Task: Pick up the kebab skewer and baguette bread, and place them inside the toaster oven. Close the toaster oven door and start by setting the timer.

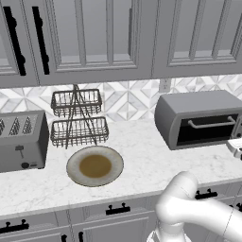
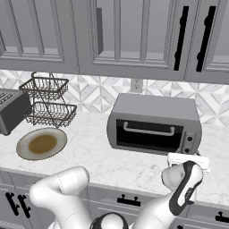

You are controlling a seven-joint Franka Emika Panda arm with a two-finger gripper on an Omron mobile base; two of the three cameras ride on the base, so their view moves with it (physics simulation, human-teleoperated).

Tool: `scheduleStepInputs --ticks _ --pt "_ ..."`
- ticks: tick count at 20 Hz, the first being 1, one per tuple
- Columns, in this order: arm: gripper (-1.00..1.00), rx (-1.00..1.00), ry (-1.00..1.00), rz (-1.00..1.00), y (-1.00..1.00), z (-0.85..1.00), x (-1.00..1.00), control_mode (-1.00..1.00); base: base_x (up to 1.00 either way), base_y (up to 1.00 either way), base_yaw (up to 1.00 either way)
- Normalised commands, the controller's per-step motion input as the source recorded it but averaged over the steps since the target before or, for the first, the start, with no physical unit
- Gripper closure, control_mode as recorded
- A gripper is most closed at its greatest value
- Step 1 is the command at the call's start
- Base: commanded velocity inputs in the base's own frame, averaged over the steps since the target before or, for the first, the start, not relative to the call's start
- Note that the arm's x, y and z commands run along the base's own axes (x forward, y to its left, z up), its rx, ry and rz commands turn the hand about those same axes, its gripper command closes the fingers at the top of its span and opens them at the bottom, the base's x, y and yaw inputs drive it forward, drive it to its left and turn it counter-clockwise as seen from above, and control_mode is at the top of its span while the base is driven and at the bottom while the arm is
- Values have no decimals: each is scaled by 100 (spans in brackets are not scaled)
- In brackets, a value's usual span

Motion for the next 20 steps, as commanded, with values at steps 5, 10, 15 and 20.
scheduleStepInputs --ticks 5,10,15,20 --pt "100 0 0 0 -11 -12 0 -100 0 0 0" --pt "100 0 0 0 -2 -22 0 -100 0 0 0" --pt "100 0 0 0 0 -2 0 -100 0 0 0" --pt "100 0 0 0 -4 0 -11 -100 0 0 0"
